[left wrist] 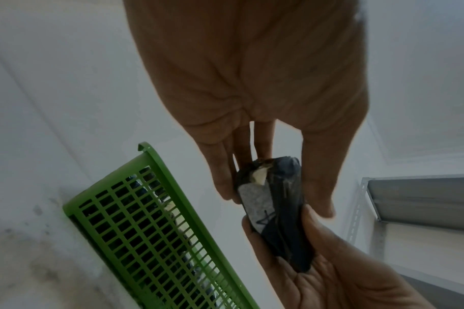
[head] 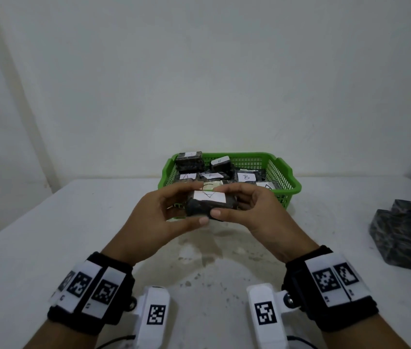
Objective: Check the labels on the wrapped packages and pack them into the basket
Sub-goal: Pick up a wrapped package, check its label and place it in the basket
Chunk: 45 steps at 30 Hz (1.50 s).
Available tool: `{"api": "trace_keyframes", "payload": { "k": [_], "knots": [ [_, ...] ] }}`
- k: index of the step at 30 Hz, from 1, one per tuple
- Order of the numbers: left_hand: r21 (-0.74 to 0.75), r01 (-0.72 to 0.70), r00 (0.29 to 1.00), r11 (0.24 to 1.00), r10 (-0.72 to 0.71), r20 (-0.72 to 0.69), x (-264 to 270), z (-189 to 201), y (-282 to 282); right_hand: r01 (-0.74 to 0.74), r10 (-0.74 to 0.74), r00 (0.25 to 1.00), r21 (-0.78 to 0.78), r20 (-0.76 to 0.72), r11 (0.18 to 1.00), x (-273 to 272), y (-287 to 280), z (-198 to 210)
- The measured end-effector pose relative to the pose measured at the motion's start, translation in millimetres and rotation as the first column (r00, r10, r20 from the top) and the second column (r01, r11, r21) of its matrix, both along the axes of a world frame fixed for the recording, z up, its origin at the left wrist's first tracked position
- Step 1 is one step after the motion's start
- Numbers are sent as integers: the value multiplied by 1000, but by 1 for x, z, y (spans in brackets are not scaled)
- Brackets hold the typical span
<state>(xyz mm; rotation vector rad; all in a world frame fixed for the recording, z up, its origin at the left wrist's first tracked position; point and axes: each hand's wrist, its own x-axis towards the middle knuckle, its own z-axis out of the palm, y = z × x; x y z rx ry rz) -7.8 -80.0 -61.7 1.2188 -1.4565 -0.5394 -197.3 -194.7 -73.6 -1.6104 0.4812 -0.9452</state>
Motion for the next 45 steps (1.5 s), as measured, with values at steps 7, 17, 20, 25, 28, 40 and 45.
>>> {"api": "trace_keyframes", "payload": {
  "k": [7,17,20,25,28,40,45],
  "knots": [
    [-47,19,1000,999,-19,0,-1,-1,1,-103,104,995,236,8,966,3,2,1],
    [-69,10,999,998,-6,49,2,-2,-1,-109,103,994,298,37,948,2,4,5],
    [-70,-3,1000,998,4,17,4,-2,0,-68,58,997,286,41,956,-1,1,6],
    [-51,-8,1000,999,8,3,2,-5,-4,-34,34,999,238,5,971,1,3,5],
    [-29,3,999,1000,-2,54,1,-5,-3,40,-37,999,99,-40,994,2,7,6],
    [-53,-87,994,995,91,66,1,-1,-2,-61,54,997,113,58,992,3,14,13],
    [-149,-41,989,988,61,135,-9,0,1,-212,218,976,253,6,944,6,21,12]
  ]
}}
